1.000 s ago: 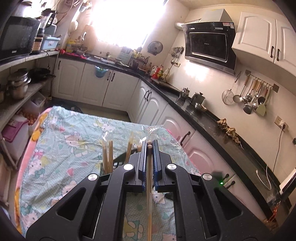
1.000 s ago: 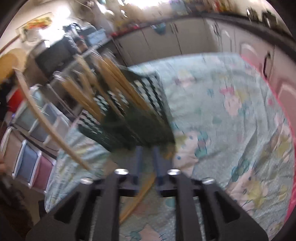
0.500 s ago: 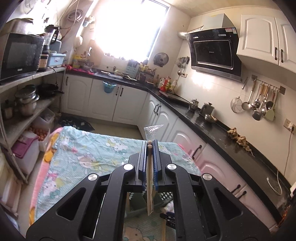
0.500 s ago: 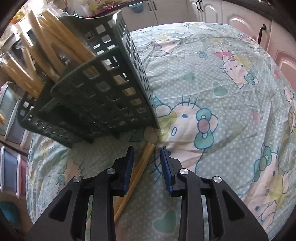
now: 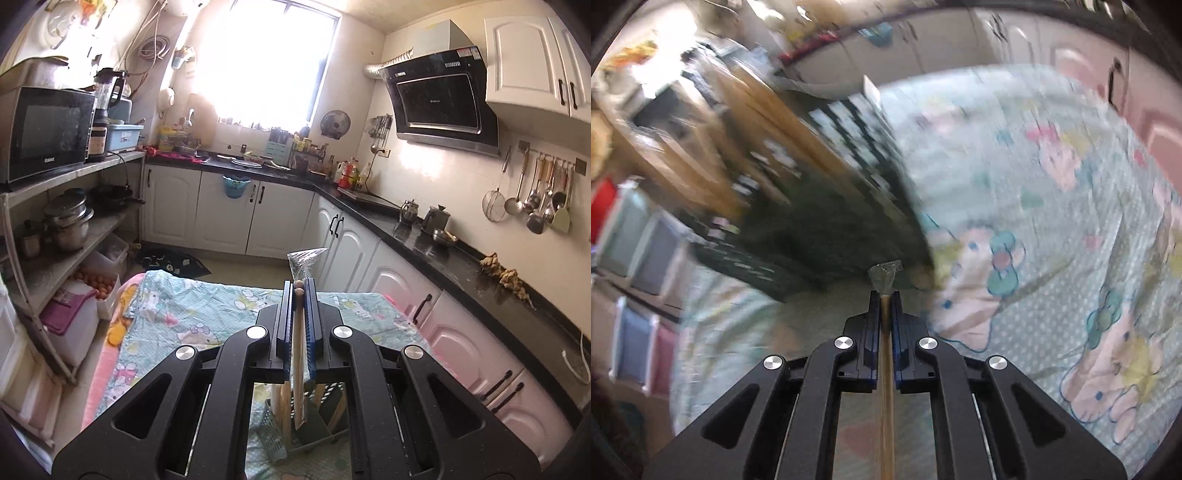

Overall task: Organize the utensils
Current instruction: 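Lift both held chopsticks upright over the green basket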

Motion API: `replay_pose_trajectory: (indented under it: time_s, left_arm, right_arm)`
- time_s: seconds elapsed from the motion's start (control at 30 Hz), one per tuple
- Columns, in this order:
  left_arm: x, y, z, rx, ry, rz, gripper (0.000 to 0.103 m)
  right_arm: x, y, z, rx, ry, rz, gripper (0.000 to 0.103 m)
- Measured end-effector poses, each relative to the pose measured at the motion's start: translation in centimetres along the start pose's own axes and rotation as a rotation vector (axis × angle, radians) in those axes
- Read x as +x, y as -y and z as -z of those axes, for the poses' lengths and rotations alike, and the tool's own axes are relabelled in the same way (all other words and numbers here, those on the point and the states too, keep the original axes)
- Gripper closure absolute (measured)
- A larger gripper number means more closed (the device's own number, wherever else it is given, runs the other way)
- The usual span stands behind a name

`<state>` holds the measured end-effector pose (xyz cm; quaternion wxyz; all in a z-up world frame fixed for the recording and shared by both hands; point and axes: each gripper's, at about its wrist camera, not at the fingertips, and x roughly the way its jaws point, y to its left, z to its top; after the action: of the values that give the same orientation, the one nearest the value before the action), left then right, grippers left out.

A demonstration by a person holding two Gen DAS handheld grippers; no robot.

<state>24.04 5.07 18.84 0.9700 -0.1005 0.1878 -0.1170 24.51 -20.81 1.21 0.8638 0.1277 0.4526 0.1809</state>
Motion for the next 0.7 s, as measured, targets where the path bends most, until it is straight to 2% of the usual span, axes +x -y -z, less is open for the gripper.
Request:
replay_pose_trajectory:
  time_s: [0.07, 0.17, 0.2, 0.33, 0.53, 0.7]
  left_arm:
    - [0.5, 0.0, 0.2, -0.002, -0.007, 0.002, 0.1]
    - [1.0, 0.2, 0.5, 0.005, -0.014, 0.003, 0.1]
    - [1.1, 0.4, 0.5, 0.011, -0.015, 0.001, 0.1]
    - [1.5, 1.4, 0.8, 0.057, -0.019, -0.005, 0.1]
    - [2.6, 2.3, 1.8, 0.094, -0.044, -0.005, 0.1]
    - [3.7, 2.8, 3.0, 0.116, -0.064, 0.0, 0.1]
  right_arm:
    - [-3.3, -1.3, -1.3, -0.04, 0.106, -0.066, 0.097]
    - [-7.1, -2.8, -3.6, -0.089, 0.261, -0.109, 0.097]
    - [-8.9, -3.5, -4.6, -0.114, 0.338, -0.122, 0.097]
    - [-12.6, -5.2, -7.2, -0.222, 0.56, -0.105, 0.097]
    - [-13.5, -5.5, -9.6, -0.301, 0.731, -0.054, 0.097]
    - [-11.9, -4.8, -10.2, -0.341, 0.79, -0.013, 0.097]
